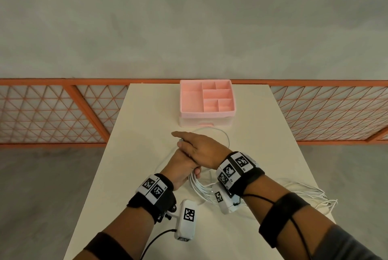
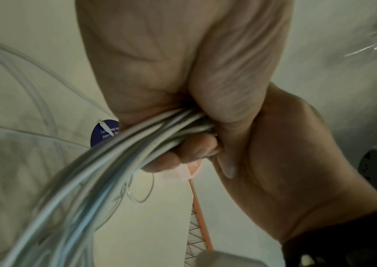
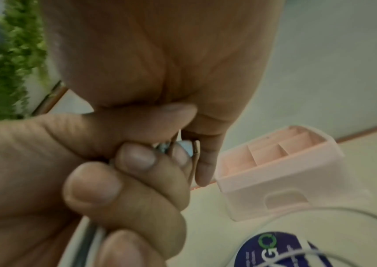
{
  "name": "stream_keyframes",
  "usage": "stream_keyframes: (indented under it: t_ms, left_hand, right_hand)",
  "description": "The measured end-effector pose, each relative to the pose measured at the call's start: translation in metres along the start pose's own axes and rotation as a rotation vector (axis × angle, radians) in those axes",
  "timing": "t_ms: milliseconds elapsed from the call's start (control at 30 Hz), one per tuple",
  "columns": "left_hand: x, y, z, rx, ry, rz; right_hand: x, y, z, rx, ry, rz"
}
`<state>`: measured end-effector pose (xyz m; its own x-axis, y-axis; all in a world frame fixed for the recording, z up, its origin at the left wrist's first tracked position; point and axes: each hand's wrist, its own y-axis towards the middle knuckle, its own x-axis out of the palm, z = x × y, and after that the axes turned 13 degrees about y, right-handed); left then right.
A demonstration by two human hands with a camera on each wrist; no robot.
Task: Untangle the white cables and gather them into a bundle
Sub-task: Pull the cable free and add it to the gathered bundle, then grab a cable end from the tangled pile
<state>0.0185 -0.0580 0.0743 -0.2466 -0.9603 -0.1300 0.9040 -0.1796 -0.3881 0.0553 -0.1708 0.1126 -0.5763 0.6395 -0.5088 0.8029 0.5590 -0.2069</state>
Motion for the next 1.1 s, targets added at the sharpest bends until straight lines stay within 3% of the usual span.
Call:
stream_keyframes:
  t_ms: [167,300,400,500,600,700,767,867,967,1100]
  left_hand:
    - [0.002,0.006,-0.005,-0.037,0.016,0.057]
    - [0.006,0.005,-0.003,-0.035,0.020,0.109]
    - [0.006,0.004,-0.001,-0.017,0.004,0.115]
    - [0.002,0.007,0.000,-0.001,-0.178,0.131]
    - [-0.005,0.008,0.007,-0.004,-0.412,0.133]
    - [-0.011,0.009,0.009,-0.072,-0.490,0.126]
    - [-0.011,0.009,0.006,-0.060,-0.473,0.173]
    - [-0.009,0.007,-0.001,0.050,-0.305,0.351]
    - [-0.014,0.006,-0.014,0.065,-0.193,0.476]
    - [-0.013,0.000,-0.033,-0.055,-0.165,0.262]
  right_hand:
    - [0.004,0.002,0.013,-0.004,0.134,0.130]
    - [0.003,0.000,0.016,0.006,0.181,0.153]
    - [0.006,-0.003,0.020,-0.033,0.344,0.177]
    - [0.016,-0.009,0.022,-0.079,0.551,0.288]
    - [0.030,-0.014,0.034,-0.007,0.697,0.235]
    - [0.043,-0.016,0.048,0.024,0.701,0.105]
    - [0.042,-0.016,0.050,0.035,0.605,0.105]
    - [0.037,-0.015,0.050,0.025,0.293,0.127]
    - [0.041,-0.010,0.049,0.067,0.231,0.122]
    - [0.059,-0.008,0.050,0.059,0.185,0.104]
